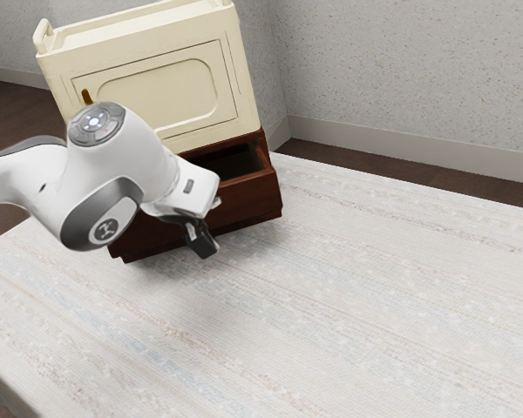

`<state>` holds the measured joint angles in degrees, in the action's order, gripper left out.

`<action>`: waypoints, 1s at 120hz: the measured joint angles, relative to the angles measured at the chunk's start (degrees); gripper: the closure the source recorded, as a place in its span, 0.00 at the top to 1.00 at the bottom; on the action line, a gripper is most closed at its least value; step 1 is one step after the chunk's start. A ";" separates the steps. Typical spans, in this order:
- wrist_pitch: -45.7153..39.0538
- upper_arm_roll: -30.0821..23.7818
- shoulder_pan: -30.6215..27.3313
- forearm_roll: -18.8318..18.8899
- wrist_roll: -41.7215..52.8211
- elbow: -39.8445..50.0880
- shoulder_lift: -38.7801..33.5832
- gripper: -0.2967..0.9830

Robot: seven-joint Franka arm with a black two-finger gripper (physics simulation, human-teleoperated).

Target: Pull the drawer handle with one arm to open the drawer

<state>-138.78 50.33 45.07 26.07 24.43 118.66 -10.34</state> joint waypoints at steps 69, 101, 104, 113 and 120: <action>2.98 -14.55 -11.62 0.17 -0.52 5.21 -4.01 0.73; 3.28 -24.17 -20.31 0.06 -1.14 7.66 -5.57 0.76; 3.23 -24.43 -20.54 0.06 -1.22 7.79 -5.63 0.76; 3.13 -25.15 -20.85 -0.02 -1.47 7.98 -5.74 0.75; 3.04 -25.82 -20.99 -0.08 -1.74 8.07 -5.78 0.74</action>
<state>-135.73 24.51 24.08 25.99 22.70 126.73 -16.12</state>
